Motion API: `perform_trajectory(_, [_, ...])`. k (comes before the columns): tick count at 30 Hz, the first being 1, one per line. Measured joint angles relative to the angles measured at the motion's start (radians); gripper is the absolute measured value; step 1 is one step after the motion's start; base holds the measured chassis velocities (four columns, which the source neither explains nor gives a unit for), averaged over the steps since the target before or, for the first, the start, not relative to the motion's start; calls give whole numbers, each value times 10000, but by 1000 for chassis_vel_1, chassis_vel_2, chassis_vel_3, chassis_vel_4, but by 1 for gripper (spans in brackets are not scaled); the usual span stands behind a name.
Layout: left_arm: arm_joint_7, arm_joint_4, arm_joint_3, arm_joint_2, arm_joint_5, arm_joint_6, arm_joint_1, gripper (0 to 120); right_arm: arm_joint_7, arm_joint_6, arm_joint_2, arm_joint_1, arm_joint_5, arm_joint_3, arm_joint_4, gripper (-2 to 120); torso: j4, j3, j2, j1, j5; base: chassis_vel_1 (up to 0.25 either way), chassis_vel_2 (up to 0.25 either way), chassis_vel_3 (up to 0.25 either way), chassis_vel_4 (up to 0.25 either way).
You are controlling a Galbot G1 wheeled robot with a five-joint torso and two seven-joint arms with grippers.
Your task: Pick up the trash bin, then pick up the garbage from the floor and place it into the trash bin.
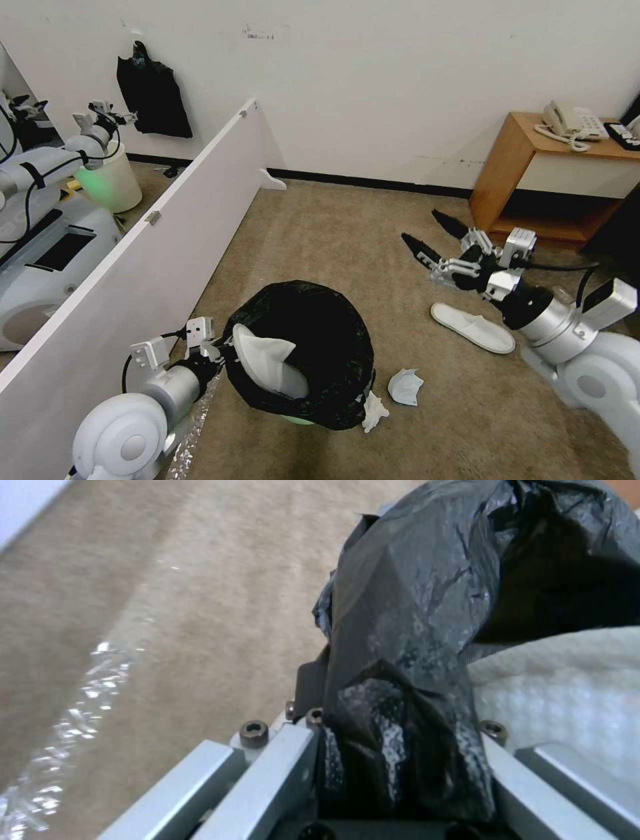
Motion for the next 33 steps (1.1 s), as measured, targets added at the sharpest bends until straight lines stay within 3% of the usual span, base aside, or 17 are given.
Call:
perform_trajectory(6, [106,-44,-548,-93,373,-108,342,4,35,-21,269,-354,-621,-274,-372,100,0,0,0,0,-1,0,0,0,0])
perform_trajectory(8, [282,-100,-1010,-191,708,-199,618,4,699,-395,387,-528,-1349,-747,-765,100,1,0,0,0,-1,0,0,0,0])
perform_trajectory(13, [536,-173,-1376,-315,1046,-307,875,4,1857,-1320,309,-593,-1968,-1255,-1002,100,1,0,0,0,-1,0,0,0,0])
perform_trajectory(15, [564,-188,-1414,-331,1083,-328,906,4,2109,-1481,293,-585,-1968,-1351,-1003,100,1,1,0,0,-1,0,0,0,0])
perform_trajectory(26, [835,-257,-1621,-615,1328,-470,994,4,5521,-3594,445,175,-1799,-3130,-1081,100,1,1,0,0,-1,0,0,0,0])
perform_trajectory(33, [868,-287,-1666,-669,1321,-529,1025,4,6761,-4392,715,307,-1356,-3736,-1235,100,0,1,0,0,1,0,0,0,0])
